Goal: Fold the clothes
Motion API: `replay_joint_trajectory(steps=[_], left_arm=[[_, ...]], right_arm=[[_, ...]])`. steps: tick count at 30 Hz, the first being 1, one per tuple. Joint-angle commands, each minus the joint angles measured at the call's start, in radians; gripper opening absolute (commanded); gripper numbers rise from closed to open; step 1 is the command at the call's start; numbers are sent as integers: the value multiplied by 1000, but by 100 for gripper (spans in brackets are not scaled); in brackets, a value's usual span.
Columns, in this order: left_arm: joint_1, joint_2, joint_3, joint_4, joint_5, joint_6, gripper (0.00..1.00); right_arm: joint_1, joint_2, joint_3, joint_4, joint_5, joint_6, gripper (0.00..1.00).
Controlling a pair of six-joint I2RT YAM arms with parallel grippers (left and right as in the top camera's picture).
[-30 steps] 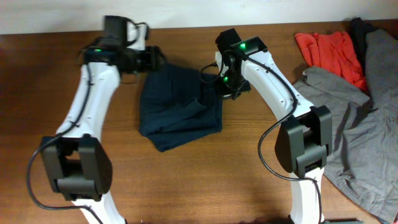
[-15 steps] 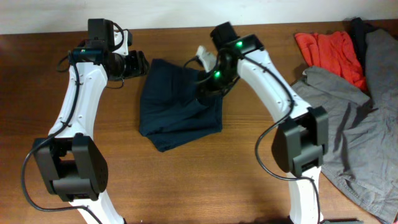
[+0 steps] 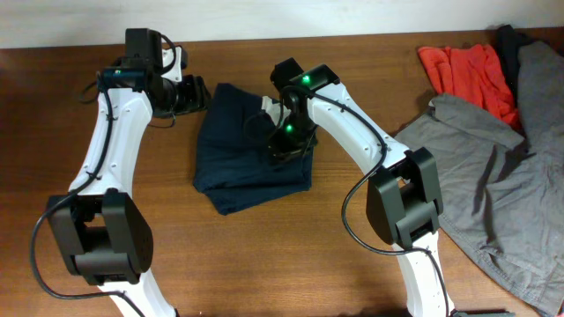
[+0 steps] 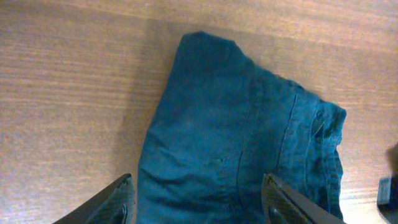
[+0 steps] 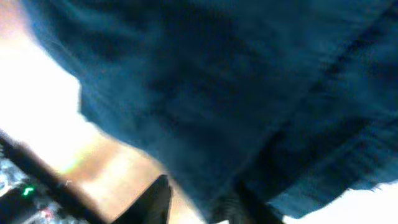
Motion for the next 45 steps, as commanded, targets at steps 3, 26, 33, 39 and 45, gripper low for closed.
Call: replay_joint_trajectory(steps=[3,26,33,39,45], left_arm=[[0,10,15,-15,-11,2,65],[-2,12,15,-28,-11,2,63],[-2,24,15,-3,-11,3,67],[-2,46,15,4,-11,14,68],[-2,53,15,-19,-10,14,68]], right_arm=[[5,3,-90,30,119,26,18],[-56,3,-567,249,323,317,4],[-153,3,-470,255,466,339,4],[-197,3,-328,269,500,298,6],[-195,3,-229,430,468,220,12]])
